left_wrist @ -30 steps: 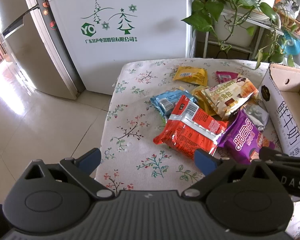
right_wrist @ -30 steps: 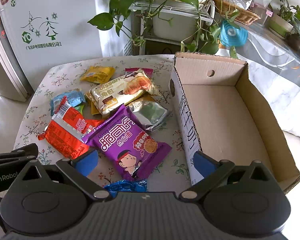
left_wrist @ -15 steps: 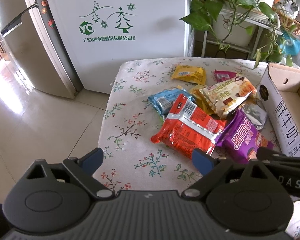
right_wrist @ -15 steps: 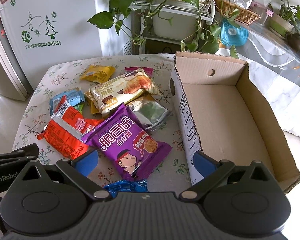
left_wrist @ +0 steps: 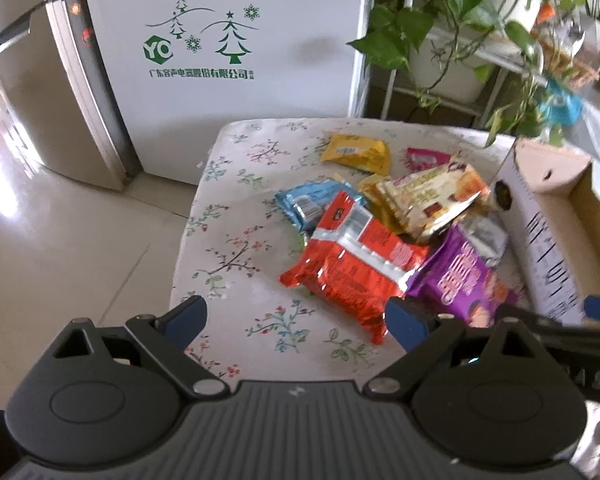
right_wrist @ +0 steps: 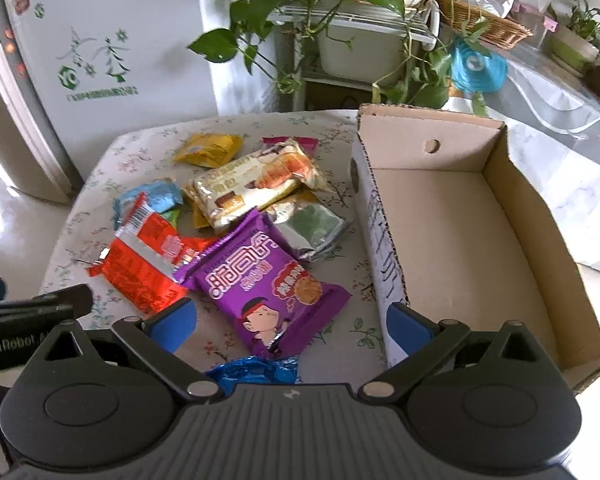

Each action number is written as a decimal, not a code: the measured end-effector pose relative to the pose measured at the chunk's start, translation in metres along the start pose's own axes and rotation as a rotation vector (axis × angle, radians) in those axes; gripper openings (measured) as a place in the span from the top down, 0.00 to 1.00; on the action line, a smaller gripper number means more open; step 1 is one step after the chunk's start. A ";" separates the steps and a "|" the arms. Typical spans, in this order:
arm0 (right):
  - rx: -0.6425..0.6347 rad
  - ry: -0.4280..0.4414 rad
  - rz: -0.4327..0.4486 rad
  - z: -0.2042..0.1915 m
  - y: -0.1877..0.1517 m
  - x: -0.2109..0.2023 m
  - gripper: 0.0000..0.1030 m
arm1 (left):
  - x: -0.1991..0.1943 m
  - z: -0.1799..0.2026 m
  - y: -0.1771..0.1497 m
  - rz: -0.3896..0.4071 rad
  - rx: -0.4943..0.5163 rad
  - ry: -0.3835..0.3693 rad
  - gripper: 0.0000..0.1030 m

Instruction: Organize snacks

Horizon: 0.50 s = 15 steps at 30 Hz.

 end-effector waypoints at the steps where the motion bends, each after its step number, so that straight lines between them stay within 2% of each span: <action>1: -0.002 0.018 0.009 0.000 0.000 -0.002 0.00 | -0.001 -0.002 0.003 0.005 -0.014 -0.008 0.08; 5: -0.014 0.080 0.044 0.000 -0.003 -0.011 0.00 | -0.007 -0.012 0.020 0.031 -0.050 -0.033 0.08; 9: -0.005 0.183 0.069 -0.004 -0.010 -0.021 0.00 | -0.001 -0.012 0.030 0.025 -0.065 -0.063 0.08; 14: -0.070 0.252 0.091 -0.017 -0.025 -0.027 0.02 | 0.022 0.000 0.027 -0.059 -0.162 -0.168 0.08; 15: -0.082 0.255 0.087 -0.019 -0.029 -0.026 0.03 | 0.028 0.002 0.024 -0.077 -0.180 -0.170 0.08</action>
Point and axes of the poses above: each gripper's, at about its wrist camera, not at the fingertips, and x roughly the way its jaws point, z to its right, y to its top, the point moved 8 cm from there along x, roughly the way its jaws point, and after that the axes turned 9 degrees about -x, right-handed, at the moved point
